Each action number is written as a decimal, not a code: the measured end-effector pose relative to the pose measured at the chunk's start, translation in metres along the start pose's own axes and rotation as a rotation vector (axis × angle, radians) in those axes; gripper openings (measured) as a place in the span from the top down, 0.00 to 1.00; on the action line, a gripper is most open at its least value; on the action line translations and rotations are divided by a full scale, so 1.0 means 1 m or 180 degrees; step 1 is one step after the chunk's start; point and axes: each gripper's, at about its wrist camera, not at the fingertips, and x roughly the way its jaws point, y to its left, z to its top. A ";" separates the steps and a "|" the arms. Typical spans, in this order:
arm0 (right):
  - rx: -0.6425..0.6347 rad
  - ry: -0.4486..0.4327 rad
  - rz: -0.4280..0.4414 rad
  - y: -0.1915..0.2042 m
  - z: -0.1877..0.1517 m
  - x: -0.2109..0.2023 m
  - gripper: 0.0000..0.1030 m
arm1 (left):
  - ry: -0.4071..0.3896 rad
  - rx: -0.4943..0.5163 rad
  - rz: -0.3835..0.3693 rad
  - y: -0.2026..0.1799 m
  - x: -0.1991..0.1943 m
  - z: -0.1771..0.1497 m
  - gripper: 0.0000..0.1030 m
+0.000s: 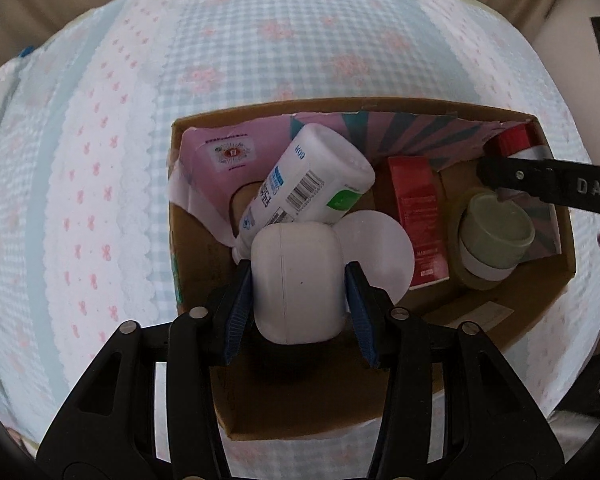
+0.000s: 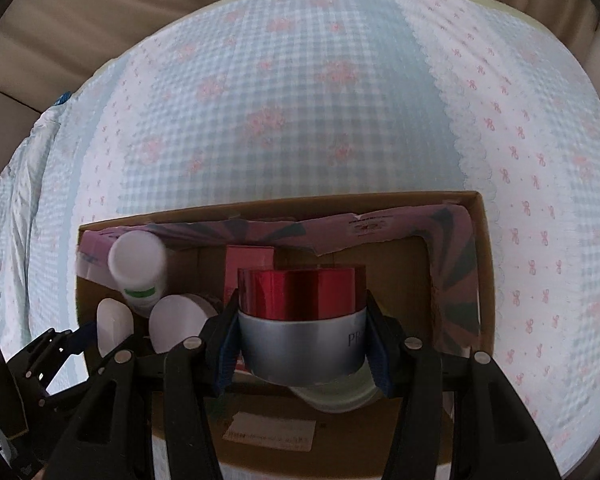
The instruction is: Organize rigid objects
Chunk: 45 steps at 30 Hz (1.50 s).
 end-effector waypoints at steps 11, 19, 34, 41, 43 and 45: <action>0.0257 -0.0233 -0.0162 -0.015 -0.003 -0.031 0.00 | -0.0046 0.0141 -0.0142 -0.009 -0.020 -0.001 0.00; 0.0438 -0.0381 -0.0144 -0.027 -0.016 -0.062 0.00 | -0.0157 0.0114 -0.0119 -0.009 -0.047 -0.007 0.00; 0.0110 -0.0582 0.0080 -0.034 -0.047 -0.178 0.00 | -0.0758 -0.0083 0.0093 -0.062 -0.202 -0.017 0.00; -0.0165 -0.1043 -0.0033 -0.043 -0.071 -0.297 0.00 | -0.1307 -0.0206 -0.0084 -0.092 -0.305 -0.023 0.00; -0.0238 -0.1206 -0.0071 -0.044 -0.081 -0.331 0.00 | -0.1478 -0.0254 -0.0103 -0.099 -0.337 -0.029 0.00; -0.0257 -0.1360 -0.0094 -0.046 -0.090 -0.355 0.00 | -0.1639 -0.0297 -0.0122 -0.103 -0.361 -0.036 0.00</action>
